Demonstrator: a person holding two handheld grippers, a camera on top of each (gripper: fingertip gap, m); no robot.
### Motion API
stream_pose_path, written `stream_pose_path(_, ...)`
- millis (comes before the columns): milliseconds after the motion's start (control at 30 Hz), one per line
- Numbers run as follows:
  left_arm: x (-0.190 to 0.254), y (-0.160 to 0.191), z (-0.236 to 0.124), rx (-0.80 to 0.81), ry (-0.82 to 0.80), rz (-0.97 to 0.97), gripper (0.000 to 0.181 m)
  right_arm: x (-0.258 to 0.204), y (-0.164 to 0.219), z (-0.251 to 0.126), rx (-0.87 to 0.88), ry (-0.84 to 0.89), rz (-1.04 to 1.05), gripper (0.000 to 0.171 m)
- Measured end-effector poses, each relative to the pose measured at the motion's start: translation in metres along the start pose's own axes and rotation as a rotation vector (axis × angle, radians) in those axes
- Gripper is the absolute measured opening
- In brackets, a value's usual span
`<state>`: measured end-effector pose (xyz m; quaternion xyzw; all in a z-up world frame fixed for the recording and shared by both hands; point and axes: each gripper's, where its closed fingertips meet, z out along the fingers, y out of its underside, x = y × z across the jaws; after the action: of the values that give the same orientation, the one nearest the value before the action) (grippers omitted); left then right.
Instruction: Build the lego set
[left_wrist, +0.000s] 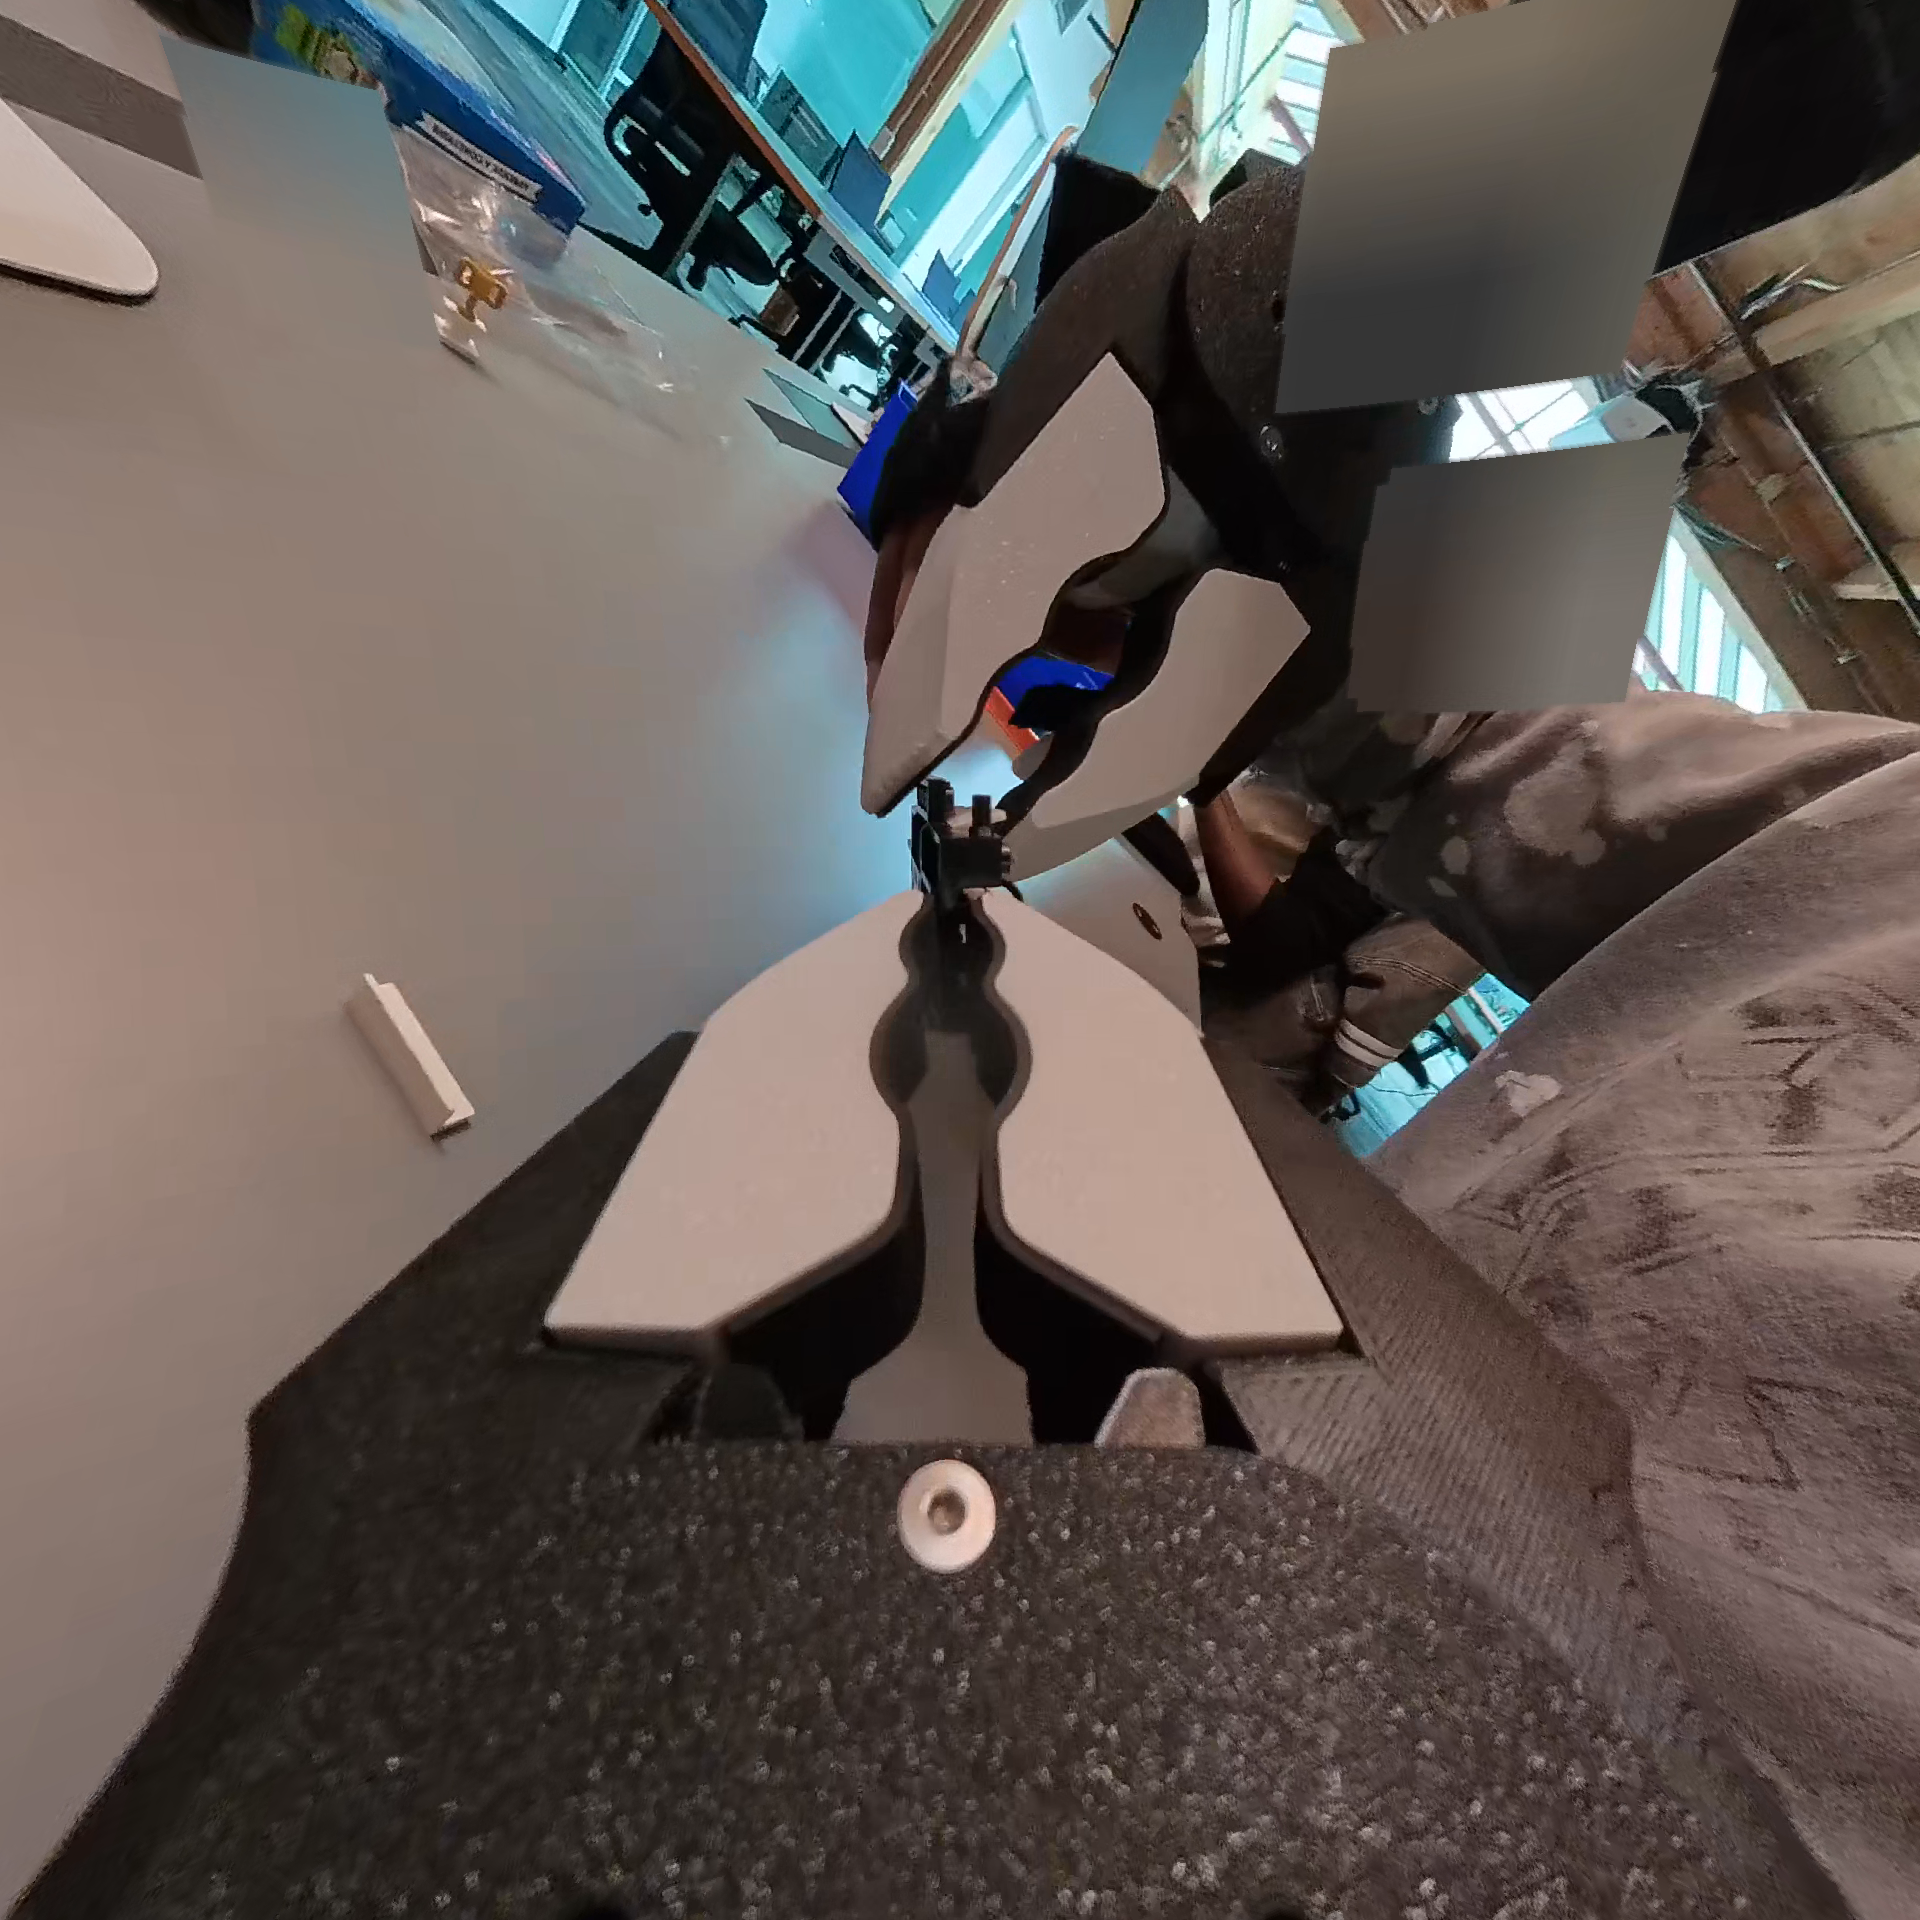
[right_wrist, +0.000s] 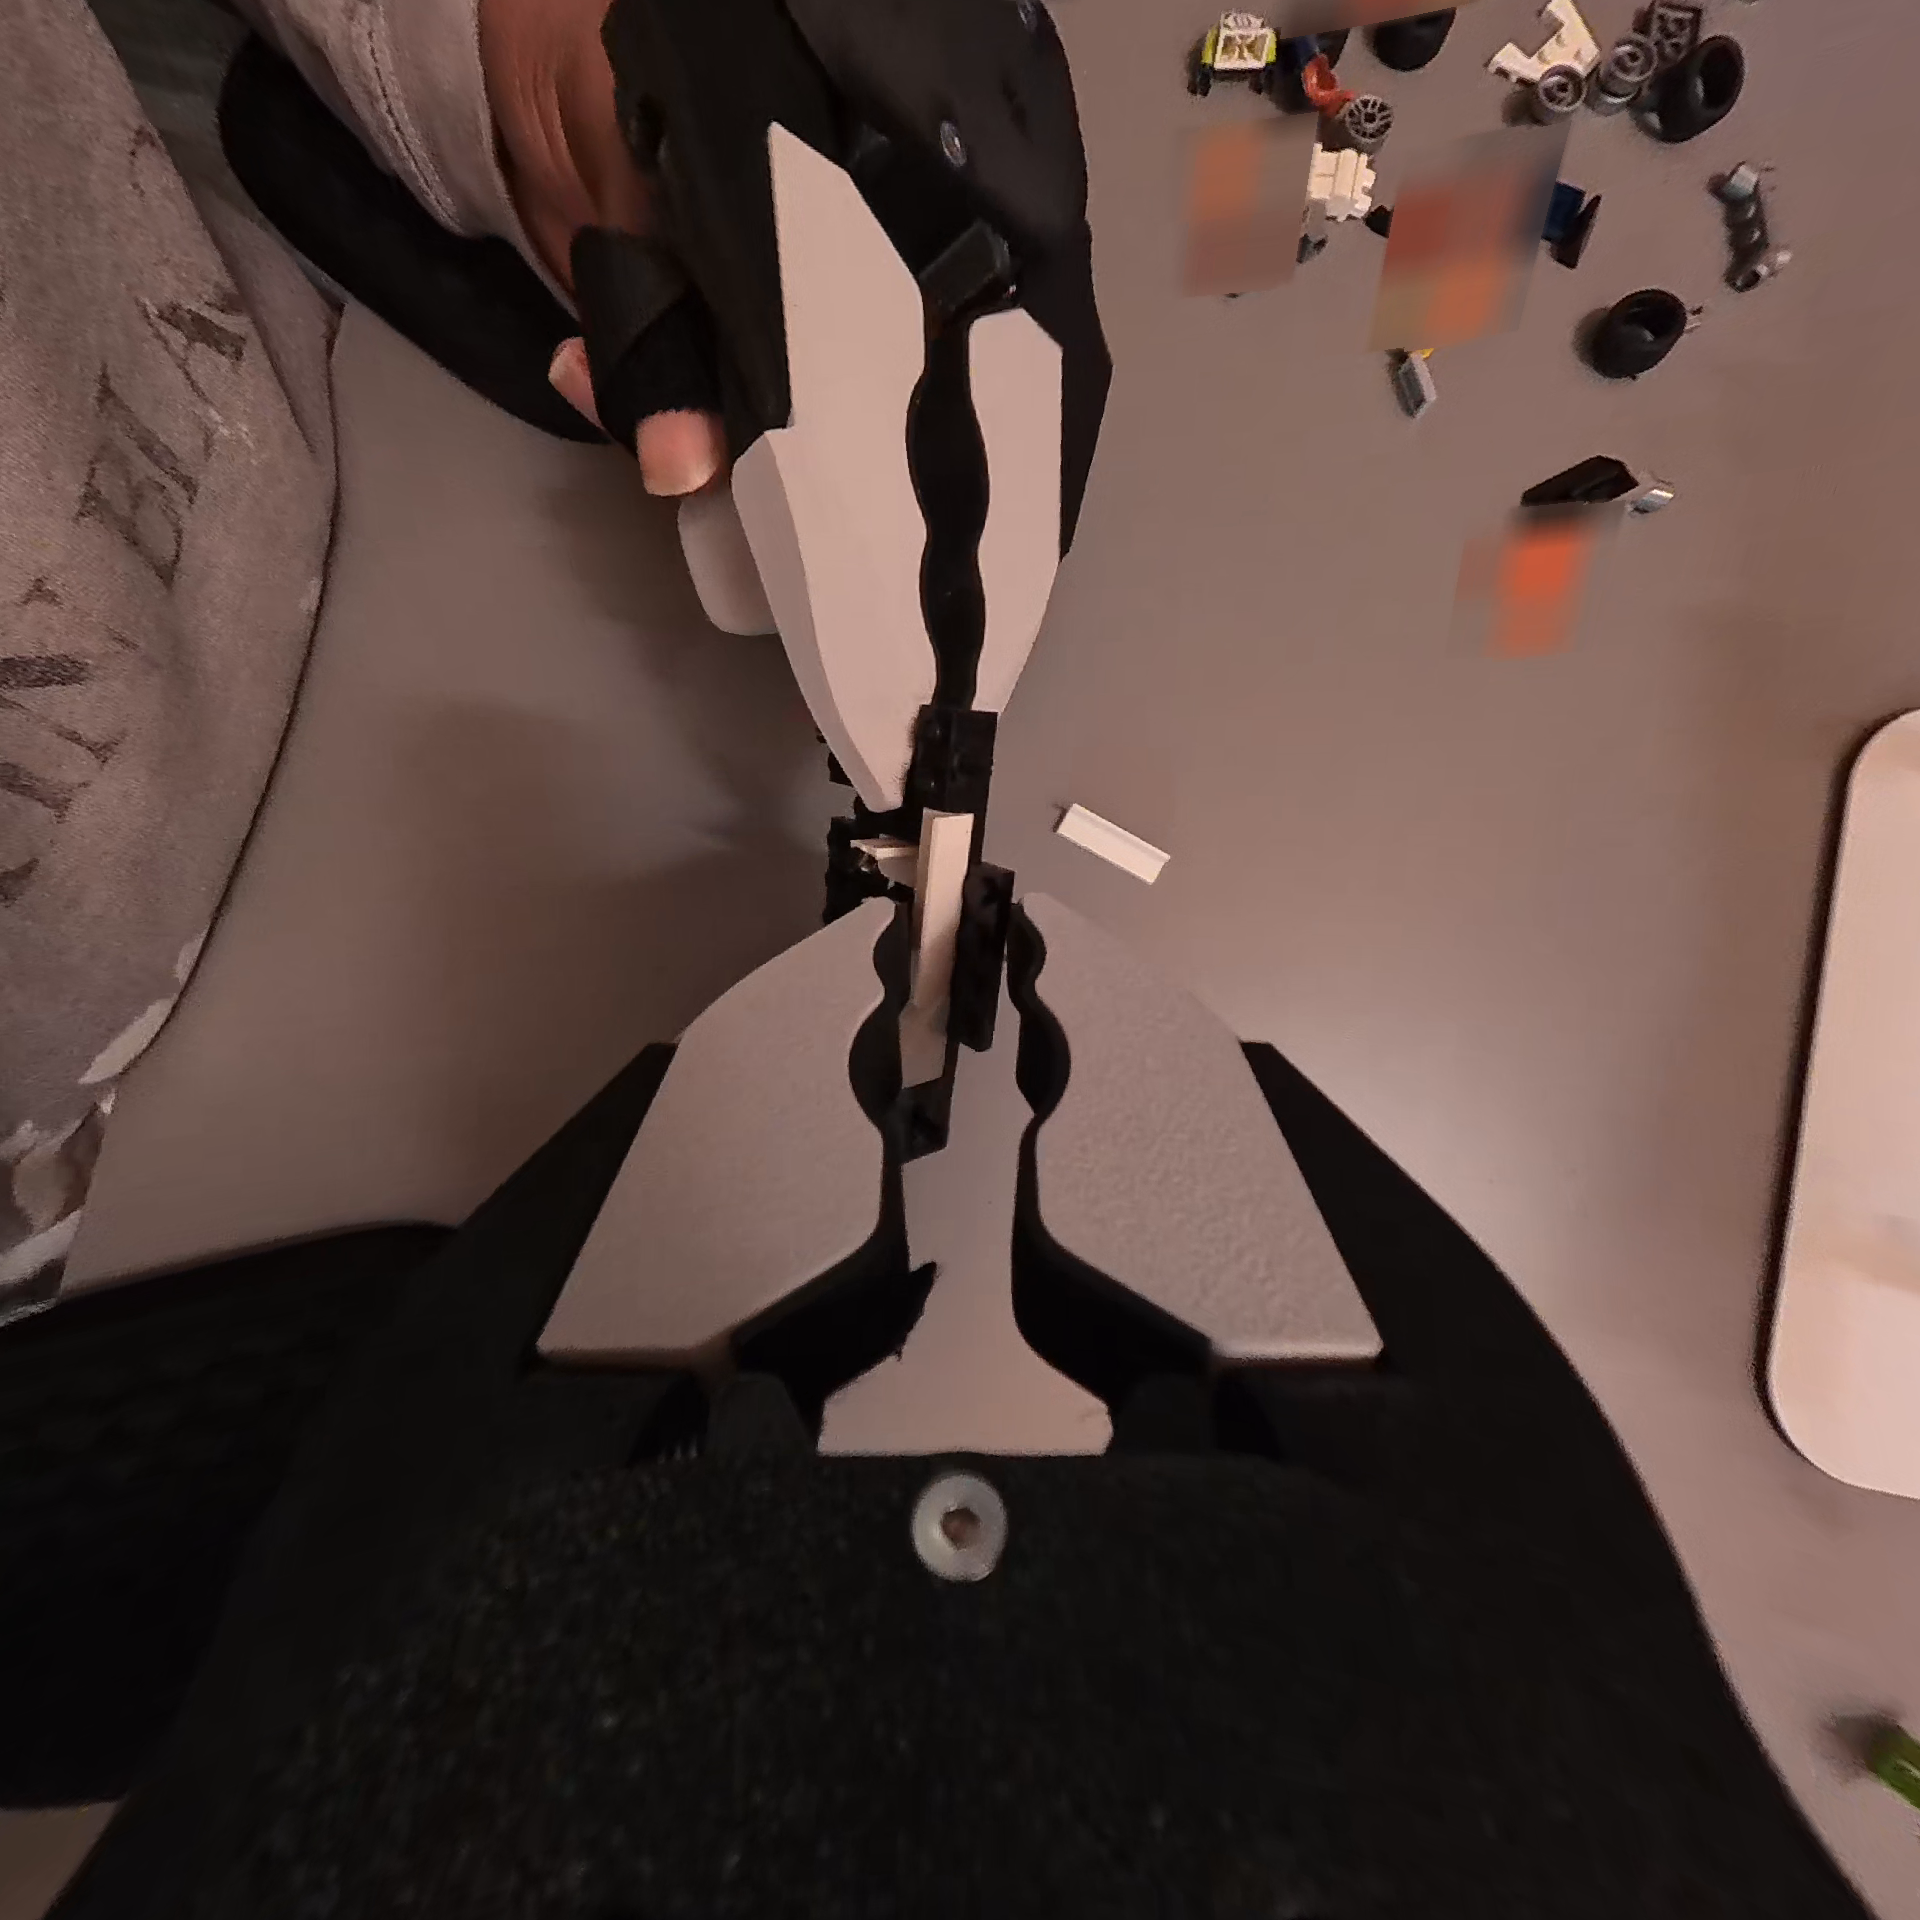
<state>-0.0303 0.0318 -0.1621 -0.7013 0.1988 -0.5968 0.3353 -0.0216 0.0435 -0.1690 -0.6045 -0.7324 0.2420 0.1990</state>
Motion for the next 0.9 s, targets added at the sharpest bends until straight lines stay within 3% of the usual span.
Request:
stream_pose_path(267, -0.0021, -0.0007, -0.0013, 0.003, -0.025, 0.010, 0.004, 0.0007, -0.0054, -0.0040, 0.023, 0.028, 0.008, 0.022)
stream_pose_path(900, -0.0058, 0.0009, -0.0015, -0.008, -0.054, 0.020, 0.004, 0.0046, -0.0042, 0.0002, 0.017, 0.063, 0.006, 0.015)
